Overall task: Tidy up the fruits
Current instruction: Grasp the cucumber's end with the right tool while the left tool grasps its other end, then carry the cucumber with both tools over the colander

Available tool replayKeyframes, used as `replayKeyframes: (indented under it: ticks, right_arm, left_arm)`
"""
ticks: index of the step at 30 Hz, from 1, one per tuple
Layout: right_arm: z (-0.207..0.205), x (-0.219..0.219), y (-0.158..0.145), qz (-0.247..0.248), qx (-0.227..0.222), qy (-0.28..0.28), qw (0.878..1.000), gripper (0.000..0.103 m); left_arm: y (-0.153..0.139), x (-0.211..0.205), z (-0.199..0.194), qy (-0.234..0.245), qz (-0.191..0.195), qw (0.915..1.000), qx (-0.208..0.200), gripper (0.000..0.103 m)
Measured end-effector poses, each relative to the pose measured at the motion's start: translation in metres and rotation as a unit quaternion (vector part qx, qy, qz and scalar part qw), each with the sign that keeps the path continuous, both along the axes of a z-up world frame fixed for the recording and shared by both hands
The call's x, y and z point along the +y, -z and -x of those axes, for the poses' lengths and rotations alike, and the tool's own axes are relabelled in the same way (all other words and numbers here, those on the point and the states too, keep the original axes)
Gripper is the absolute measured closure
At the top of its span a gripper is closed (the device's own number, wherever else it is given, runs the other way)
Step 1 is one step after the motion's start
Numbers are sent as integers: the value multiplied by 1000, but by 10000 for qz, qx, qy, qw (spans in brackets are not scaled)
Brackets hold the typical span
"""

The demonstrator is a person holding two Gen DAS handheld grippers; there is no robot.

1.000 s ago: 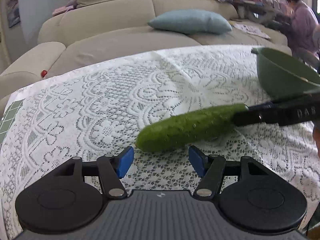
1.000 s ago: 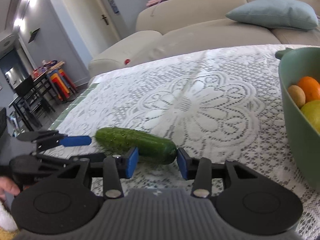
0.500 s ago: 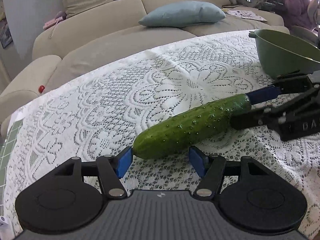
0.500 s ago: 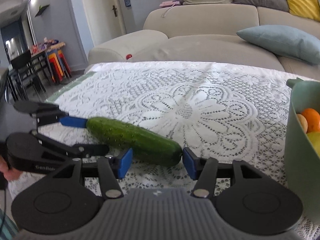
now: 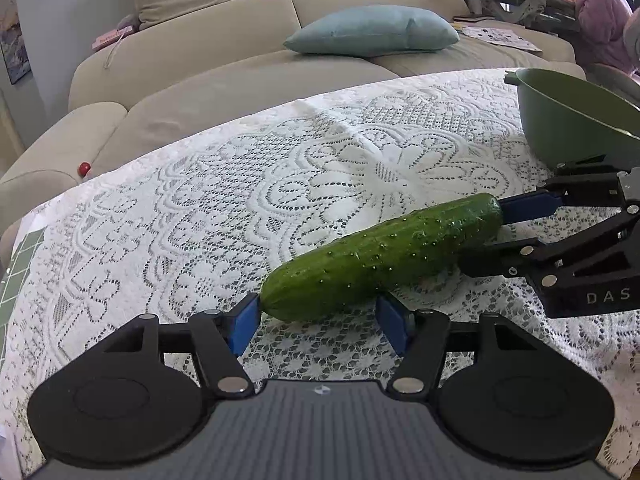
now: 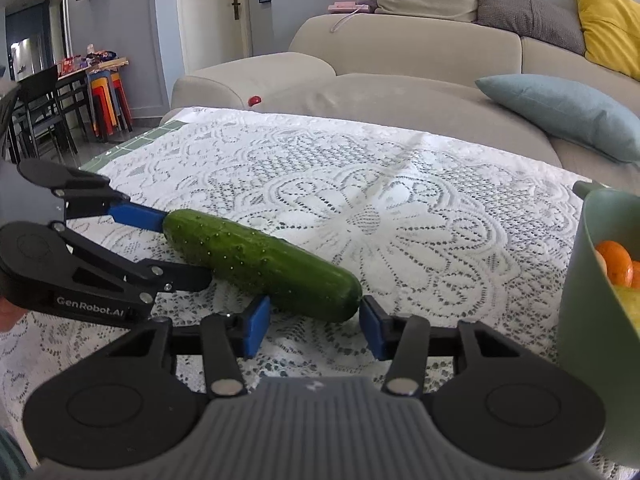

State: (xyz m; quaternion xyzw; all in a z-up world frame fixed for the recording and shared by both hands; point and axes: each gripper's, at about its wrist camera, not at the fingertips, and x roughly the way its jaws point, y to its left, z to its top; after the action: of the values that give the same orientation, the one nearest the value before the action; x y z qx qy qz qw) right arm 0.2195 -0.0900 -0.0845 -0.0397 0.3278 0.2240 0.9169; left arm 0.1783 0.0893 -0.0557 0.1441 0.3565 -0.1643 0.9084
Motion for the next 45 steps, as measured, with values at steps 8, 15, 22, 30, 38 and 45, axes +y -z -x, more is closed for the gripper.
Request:
replayKeyframes:
  ticks: [8,15,22,30,38,45]
  right_arm:
    - [3,-3,-6,-54,-109,40,9999,56]
    - [14,-13,-26,-27,-424,64,9991,56]
    - [24,-32,-52,-15,-688,12,9976,56]
    - [32,-68,-83,-33,-876,-18,9961,56]
    - [32,-124,-108,108,-913,102,9957,56]
    - [26,-177,-112,213,-817,315,9959,56]
  left_arm:
    - [-5,0,4,-27,133,9999,-60,32]
    - [-24,-10,15,-66,260,9990,-354,32]
    - [-47,-23,25,-121,406,9975,-565,32]
    - [-75,-54,29,-113,536,9960,-706,32]
    - [-91,-107,22,-28,741,9954,-602,32]
    - [-93,-160,10,165,796,9955,-480,32]
